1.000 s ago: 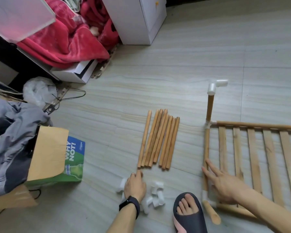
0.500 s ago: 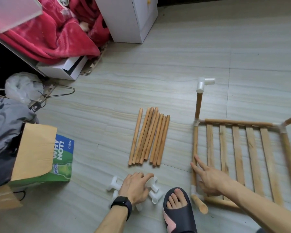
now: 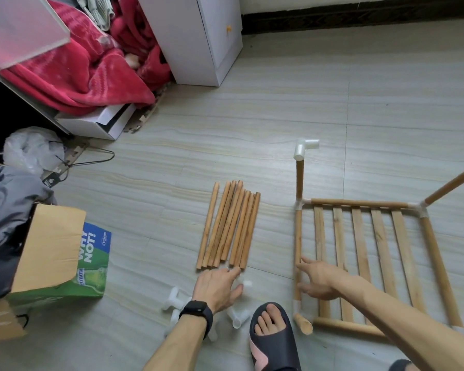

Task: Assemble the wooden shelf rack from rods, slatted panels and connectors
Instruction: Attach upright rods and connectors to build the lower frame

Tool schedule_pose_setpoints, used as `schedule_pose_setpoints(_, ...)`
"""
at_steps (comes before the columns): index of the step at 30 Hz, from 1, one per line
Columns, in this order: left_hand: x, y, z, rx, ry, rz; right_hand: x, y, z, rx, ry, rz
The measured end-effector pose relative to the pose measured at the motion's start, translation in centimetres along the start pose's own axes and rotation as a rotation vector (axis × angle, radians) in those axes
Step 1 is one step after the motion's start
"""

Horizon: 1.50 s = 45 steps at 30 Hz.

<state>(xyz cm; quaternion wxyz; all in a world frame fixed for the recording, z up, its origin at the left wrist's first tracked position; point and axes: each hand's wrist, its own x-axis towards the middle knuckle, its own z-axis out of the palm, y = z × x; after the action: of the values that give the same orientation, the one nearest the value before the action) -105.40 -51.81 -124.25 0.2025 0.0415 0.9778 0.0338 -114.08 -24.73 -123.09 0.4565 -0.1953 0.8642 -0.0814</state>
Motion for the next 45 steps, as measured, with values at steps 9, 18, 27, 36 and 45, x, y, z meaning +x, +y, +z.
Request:
schedule_pose_setpoints(9,1.4,7.3,-13.8,-0.559,0.425,0.078,-8.6,-2.9,-8.9,1.094,0.298,-0.178)
schedule_pose_setpoints(18,-1.9,15.8,-22.8,-0.502,0.731,0.409,-20.6,-1.2,-12.8,1.685,0.544,-0.402)
schedule_pose_setpoints(27,-0.8,24.0,-28.0,-0.778,0.589,0.464,-27.3,2.9,-13.1,1.271,1.016,-0.496)
schedule_pose_setpoints(36,2.6,29.6,-29.8,-0.798,0.579,0.497,-29.0,8.7,-14.8,1.548,0.982,-0.416)
schedule_pose_setpoints(45,8.3,32.8,-29.4,-0.569,0.558,0.553,-26.9,14.9,-15.5,1.414,1.005,-0.329)
